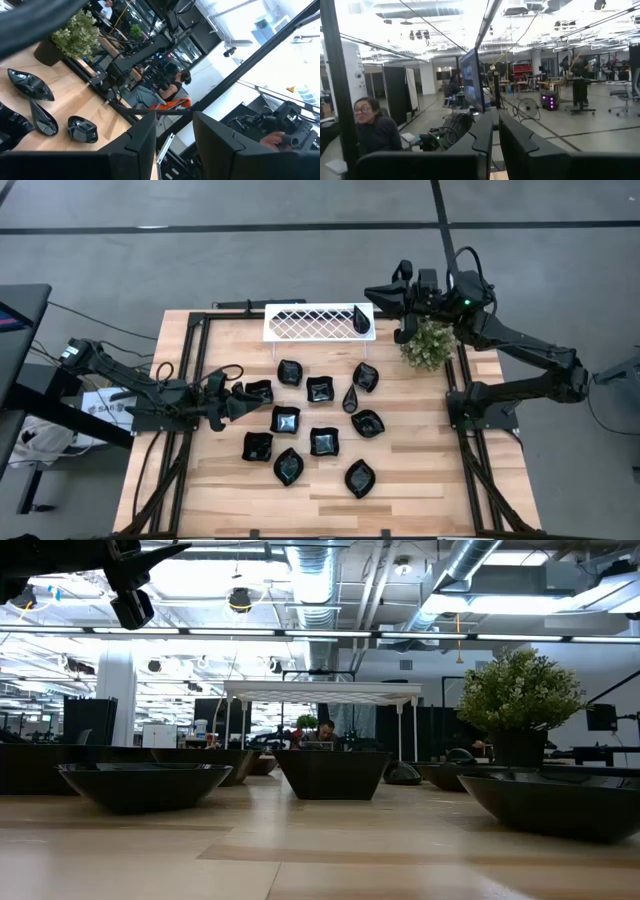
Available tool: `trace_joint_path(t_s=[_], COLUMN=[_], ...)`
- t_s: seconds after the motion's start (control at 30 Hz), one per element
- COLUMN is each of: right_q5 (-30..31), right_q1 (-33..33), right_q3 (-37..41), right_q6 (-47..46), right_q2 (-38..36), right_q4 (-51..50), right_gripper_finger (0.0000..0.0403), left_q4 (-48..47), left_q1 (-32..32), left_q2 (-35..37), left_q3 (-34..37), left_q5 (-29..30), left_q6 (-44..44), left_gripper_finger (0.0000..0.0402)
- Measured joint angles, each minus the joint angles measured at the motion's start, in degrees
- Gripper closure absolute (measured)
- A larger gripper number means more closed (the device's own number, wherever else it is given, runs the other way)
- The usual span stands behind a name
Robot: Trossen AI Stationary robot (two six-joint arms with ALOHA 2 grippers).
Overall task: Pick & Place Mini shaped plates
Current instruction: Stack the drop-shaped plate on top of the drop-shaped plate on the shelf
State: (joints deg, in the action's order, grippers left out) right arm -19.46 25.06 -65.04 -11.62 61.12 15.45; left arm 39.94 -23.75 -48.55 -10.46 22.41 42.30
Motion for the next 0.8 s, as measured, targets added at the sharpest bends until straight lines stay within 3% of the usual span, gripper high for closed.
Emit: trace_joint_path(t_s=[0.27, 0.57, 0.8], right_q5=[-3.2, -0.5, 0.8], right_q1=[-6.6, -18.9, -22.1], right_q3=[0.0, 0.0, 0.0], right_q6=[-0.5, -0.5, 3.2], right_q2=[0.0, 4.3, 4.4], right_q4=[-5.0, -19.0, -12.5], right_gripper_finger=[0.0377, 0.038, 0.0389], left_q4=[0.0, -0.6, 5.9], left_q1=[0.0, 0.0, -1.5], left_q2=[0.0, 0.0, 0.0], left_q3=[0.0, 0.0, 0.0], left_q5=[0.0, 0.0, -0.8], left_q6=[-0.8, -4.5, -3.7], left_gripper_finger=[0.0271, 0.0271, 0.0271])
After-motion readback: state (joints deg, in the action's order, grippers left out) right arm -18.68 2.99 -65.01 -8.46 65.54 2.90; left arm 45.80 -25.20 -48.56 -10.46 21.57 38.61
